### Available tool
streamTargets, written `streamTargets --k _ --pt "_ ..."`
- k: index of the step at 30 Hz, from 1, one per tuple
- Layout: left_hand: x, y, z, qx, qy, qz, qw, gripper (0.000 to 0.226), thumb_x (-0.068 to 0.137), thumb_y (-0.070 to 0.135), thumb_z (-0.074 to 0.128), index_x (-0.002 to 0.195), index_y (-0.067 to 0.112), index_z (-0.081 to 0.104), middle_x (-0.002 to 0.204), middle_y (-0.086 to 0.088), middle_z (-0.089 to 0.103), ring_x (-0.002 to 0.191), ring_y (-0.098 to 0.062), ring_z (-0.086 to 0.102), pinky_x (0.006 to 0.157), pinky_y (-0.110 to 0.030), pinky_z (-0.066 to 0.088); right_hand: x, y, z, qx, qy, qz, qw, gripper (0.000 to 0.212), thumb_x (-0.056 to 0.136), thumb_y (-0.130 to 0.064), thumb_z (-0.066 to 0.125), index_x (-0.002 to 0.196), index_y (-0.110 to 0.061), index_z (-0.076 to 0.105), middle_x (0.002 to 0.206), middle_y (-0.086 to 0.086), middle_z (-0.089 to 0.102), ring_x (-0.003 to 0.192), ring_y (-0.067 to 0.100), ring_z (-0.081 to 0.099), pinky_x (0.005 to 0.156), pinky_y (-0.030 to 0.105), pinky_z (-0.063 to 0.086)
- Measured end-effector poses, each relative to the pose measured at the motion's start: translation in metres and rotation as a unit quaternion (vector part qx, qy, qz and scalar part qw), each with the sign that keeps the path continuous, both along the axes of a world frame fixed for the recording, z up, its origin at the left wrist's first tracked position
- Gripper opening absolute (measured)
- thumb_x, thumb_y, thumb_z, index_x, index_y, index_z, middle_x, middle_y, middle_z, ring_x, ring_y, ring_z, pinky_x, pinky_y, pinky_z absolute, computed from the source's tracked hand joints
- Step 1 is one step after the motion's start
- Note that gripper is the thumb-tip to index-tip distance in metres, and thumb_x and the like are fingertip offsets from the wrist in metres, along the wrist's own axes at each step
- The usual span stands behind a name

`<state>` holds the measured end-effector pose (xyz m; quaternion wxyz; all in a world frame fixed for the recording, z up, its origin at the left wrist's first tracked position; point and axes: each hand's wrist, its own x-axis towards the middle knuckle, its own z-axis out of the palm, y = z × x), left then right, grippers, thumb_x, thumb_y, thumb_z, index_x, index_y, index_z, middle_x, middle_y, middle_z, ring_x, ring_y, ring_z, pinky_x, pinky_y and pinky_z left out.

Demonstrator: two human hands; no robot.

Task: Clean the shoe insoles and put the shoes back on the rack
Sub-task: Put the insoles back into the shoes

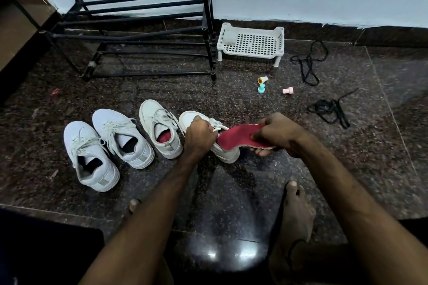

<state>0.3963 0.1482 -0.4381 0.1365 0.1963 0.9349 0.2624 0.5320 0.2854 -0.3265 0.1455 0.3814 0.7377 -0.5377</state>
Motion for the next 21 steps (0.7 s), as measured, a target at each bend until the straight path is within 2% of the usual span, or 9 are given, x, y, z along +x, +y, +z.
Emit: streamTargets --k 5,7,9,11,13,15,19,21 --pt "0.001 0.000 -0.002 -0.007 0.013 -0.018 1.000 0.010 0.076 0.018 0.066 0.073 0.008 0.066 0.098 -0.011 0.058 0.088 -0.033 0.061 0.079 -0.040 0.050 0.003 0.003 -0.011 0.036 -0.058 0.041 0.997 0.016 0.086 0.002 0.055 0.096 0.004 0.068 0.074 0.016 0.069 0.051 0.018 0.062 0.042 0.022 0.052" --pt "0.002 -0.001 -0.002 -0.009 0.015 -0.023 1.000 0.012 0.076 0.019 0.067 0.076 0.006 0.068 0.099 -0.011 0.057 0.088 -0.033 0.061 0.078 -0.041 0.050 0.003 0.010 -0.017 0.082 -0.082 0.081 0.990 0.017 0.082 -0.006 0.063 0.096 -0.003 0.072 0.076 0.008 0.068 0.060 0.016 0.061 0.051 0.022 0.050" --pt "0.003 -0.001 -0.001 -0.018 0.023 -0.037 0.999 0.015 0.077 0.020 0.067 0.078 0.005 0.068 0.099 -0.012 0.057 0.088 -0.033 0.061 0.078 -0.041 0.050 0.001 0.013 -0.026 0.067 -0.099 0.096 0.988 0.019 0.081 -0.009 0.067 0.098 -0.005 0.073 0.084 0.008 0.070 0.070 0.018 0.062 0.066 0.028 0.052" --pt "0.005 -0.003 -0.002 -0.027 0.036 -0.052 0.998 0.019 0.079 0.022 0.067 0.081 0.004 0.069 0.099 -0.013 0.057 0.087 -0.033 0.061 0.076 -0.042 0.050 -0.004 0.008 -0.035 0.056 -0.097 0.095 0.989 0.018 0.082 -0.014 0.069 0.097 -0.005 0.072 0.090 0.010 0.071 0.073 0.019 0.063 0.074 0.033 0.054" --pt "0.006 -0.003 -0.004 -0.035 0.043 -0.064 0.996 0.019 0.079 0.023 0.067 0.082 0.005 0.070 0.099 -0.013 0.057 0.087 -0.033 0.061 0.075 -0.042 0.051 -0.011 0.000 -0.044 0.096 -0.090 0.094 0.987 0.020 0.082 -0.022 0.071 0.094 -0.006 0.072 0.086 0.008 0.071 0.069 0.017 0.063 0.069 0.030 0.053" --pt "0.006 -0.004 -0.004 -0.040 0.041 -0.070 0.996 0.018 0.079 0.025 0.068 0.081 0.007 0.071 0.099 -0.012 0.057 0.087 -0.033 0.062 0.074 -0.041 0.051 -0.017 -0.008 -0.052 0.149 -0.085 0.084 0.982 0.023 0.081 -0.025 0.069 0.094 -0.007 0.071 0.087 0.008 0.071 0.073 0.019 0.065 0.065 0.026 0.051" --pt "0.006 -0.006 -0.005 -0.042 0.028 -0.061 0.997 0.020 0.078 0.029 0.068 0.077 0.009 0.068 0.097 -0.010 0.055 0.085 -0.031 0.061 0.074 -0.042 0.051 -0.025 -0.020 -0.060 0.201 -0.093 0.070 0.973 0.027 0.079 -0.020 0.059 0.099 -0.005 0.067 0.098 0.010 0.069 0.089 0.026 0.067 0.074 0.030 0.055" --pt "0.006 -0.007 -0.005 -0.041 0.024 -0.061 0.997 0.018 0.079 0.029 0.069 0.076 0.011 0.069 0.098 -0.010 0.055 0.085 -0.031 0.062 0.075 -0.042 0.052 -0.029 -0.023 -0.060 0.217 -0.095 0.065 0.969 0.026 0.081 -0.018 0.058 0.100 -0.003 0.064 0.096 0.010 0.066 0.092 0.027 0.066 0.072 0.029 0.052"
